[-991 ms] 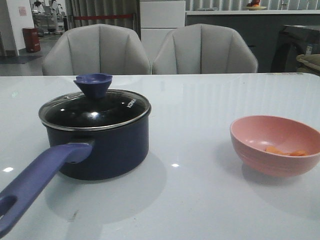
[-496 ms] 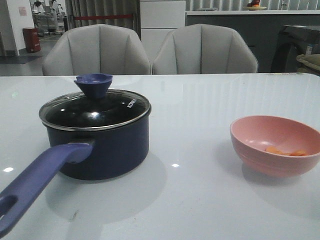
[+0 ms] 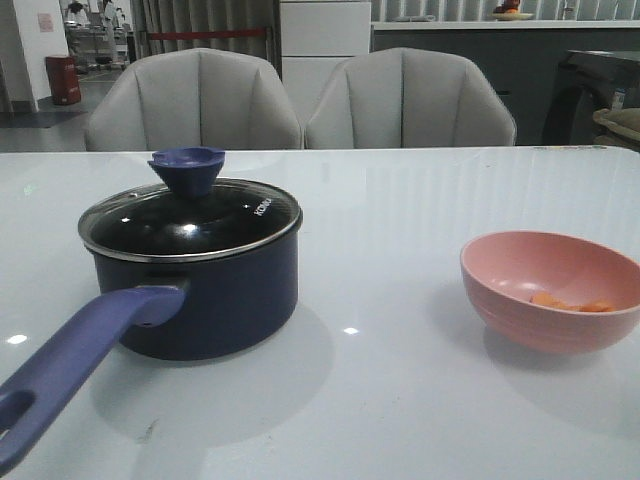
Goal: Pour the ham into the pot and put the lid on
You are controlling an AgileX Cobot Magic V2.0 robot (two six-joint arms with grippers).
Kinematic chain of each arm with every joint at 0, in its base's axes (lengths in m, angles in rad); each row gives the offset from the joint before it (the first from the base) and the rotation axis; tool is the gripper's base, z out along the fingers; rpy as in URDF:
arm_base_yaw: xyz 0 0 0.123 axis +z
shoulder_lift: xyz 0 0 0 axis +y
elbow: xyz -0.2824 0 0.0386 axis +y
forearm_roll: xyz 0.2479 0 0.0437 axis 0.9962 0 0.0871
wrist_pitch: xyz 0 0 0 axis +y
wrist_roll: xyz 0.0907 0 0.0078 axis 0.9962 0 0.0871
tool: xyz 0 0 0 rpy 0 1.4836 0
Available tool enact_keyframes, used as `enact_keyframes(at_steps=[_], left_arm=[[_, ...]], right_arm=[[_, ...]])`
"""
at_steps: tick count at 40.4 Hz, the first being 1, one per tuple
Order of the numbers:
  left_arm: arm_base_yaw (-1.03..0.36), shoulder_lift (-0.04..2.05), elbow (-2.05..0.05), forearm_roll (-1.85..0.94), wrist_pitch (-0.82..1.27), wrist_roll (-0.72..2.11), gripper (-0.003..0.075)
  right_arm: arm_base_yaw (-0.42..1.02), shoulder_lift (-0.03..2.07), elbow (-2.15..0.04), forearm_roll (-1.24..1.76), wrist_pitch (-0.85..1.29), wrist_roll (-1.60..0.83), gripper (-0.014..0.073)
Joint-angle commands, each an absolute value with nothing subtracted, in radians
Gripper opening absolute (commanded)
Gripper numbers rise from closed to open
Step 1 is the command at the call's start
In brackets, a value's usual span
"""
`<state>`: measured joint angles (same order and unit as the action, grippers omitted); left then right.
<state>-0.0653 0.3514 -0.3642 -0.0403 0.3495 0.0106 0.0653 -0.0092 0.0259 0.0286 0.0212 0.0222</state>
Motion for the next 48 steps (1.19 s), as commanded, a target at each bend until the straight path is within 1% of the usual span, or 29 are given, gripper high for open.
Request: enact_keyframes(at_steps=[1, 3, 5, 7, 16, 18, 20, 31, 35, 42, 48], left_arm=[[-0.064, 0.367, -0.399, -0.038, 0.279, 0.007, 0.0153], [-0.064, 0.367, -0.399, -0.038, 0.279, 0.007, 0.0174], [-0.064, 0.367, -0.399, -0.038, 0.279, 0.007, 0.0214], [-0.064, 0.367, -0.399, -0.038, 0.279, 0.007, 0.0272], [-0.064, 0.367, -0.399, -0.038, 0.291, 0.007, 0.0616], [-0.064, 0.371, -0.399, -0.038, 0.305, 0.007, 0.0667], [-0.064, 0.377, -0.399, -0.038, 0.314, 0.007, 0.0697], [-0.064, 0.385, -0.399, -0.096, 0.280, 0.007, 0.0701], [-0.064, 0.399, -0.423, -0.098, 0.323, 0.007, 0.0701], [-0.067, 0.499, -0.524, -0.096, 0.403, 0.011, 0.0701], [-0.110, 0.635, -0.613, -0.100, 0.421, 0.011, 0.0701]], right_arm=[[0.060, -0.029, 0.036, 0.027, -0.056, 0.015, 0.0150], [0.060, -0.029, 0.036, 0.027, -0.056, 0.015, 0.0150], [0.060, -0.029, 0.036, 0.027, -0.056, 0.015, 0.0150], [0.060, -0.029, 0.036, 0.027, -0.056, 0.015, 0.0150], [0.060, -0.029, 0.036, 0.027, -0.056, 0.015, 0.0150], [0.060, -0.029, 0.036, 0.027, -0.056, 0.015, 0.0150], [0.060, -0.029, 0.036, 0.027, -0.056, 0.015, 0.0150], [0.060, -0.029, 0.036, 0.027, -0.056, 0.015, 0.0150], [0.060, -0.029, 0.036, 0.027, -0.056, 0.015, 0.0150], [0.060, -0.029, 0.036, 0.027, -0.056, 0.015, 0.0150], [0.060, -0.029, 0.036, 0.027, -0.056, 0.015, 0.0150]])
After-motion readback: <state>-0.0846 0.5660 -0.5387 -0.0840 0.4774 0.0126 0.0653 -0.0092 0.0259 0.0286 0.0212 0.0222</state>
